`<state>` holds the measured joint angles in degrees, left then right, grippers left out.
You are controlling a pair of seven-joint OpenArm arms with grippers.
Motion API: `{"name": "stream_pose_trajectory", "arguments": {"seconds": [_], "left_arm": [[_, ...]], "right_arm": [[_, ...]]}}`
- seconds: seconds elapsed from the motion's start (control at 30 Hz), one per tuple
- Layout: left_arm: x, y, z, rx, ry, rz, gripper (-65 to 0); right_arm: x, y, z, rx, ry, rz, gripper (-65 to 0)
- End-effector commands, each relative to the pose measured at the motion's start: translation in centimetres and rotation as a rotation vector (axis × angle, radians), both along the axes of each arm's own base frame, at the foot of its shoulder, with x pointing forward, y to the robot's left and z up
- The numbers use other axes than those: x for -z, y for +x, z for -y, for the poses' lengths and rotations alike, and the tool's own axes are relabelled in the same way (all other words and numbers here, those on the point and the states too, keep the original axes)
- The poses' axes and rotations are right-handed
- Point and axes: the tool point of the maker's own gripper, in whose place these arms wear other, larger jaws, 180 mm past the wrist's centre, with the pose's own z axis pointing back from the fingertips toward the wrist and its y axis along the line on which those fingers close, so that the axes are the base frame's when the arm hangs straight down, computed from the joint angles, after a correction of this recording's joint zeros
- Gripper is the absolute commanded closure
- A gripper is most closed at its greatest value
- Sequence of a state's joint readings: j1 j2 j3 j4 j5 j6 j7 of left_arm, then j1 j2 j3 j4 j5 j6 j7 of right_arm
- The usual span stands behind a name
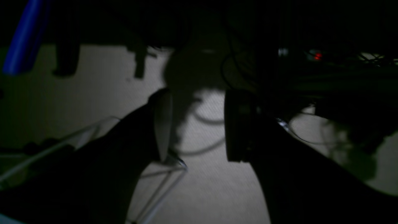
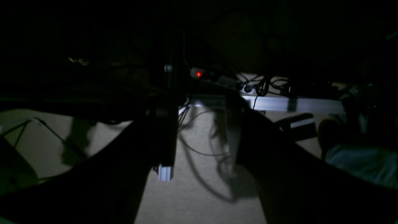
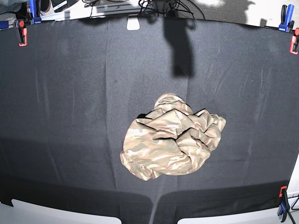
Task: Layout the t-shirt on the table in an organized manner, then fold the t-shirt properly
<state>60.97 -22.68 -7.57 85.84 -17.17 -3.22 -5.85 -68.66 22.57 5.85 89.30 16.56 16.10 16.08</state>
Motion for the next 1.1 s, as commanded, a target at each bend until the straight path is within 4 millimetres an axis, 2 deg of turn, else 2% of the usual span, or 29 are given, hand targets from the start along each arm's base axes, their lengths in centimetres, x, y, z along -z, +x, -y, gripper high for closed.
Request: {"name": "stream_pose_trajectory", "arguments": {"seconds": [0.0, 0.17, 0.53, 0.93, 1.07], "left_arm": [[-0.8, 0.1, 0.0, 0.007, -0.001, 0.02, -25.8], [-2.3, 2.2, 1.0, 0.027, -0.019, 0.083, -25.8], [-6.7, 8.0, 3.7, 0.078, -0.065, 0.268, -25.8], [-11.3, 12.0, 6.0, 0.121, -0.104, 0.423, -25.8], [-12.9, 13.2, 6.7, 0.135, -0.116, 0.476, -25.8]], "right_arm": [[-1.0, 0.0, 0.0, -0.01, 0.006, 0.018, -24.6], [-2.7, 0.5, -0.8, -0.082, 0.044, 0.034, -24.6], [-5.6, 3.0, -4.2, -0.161, 0.166, 0.124, -24.6], [-7.8, 5.5, -5.7, -0.188, 0.195, 0.213, -24.6], [-9.0, 6.9, -6.5, -0.202, 0.208, 0.266, -24.6]]}}
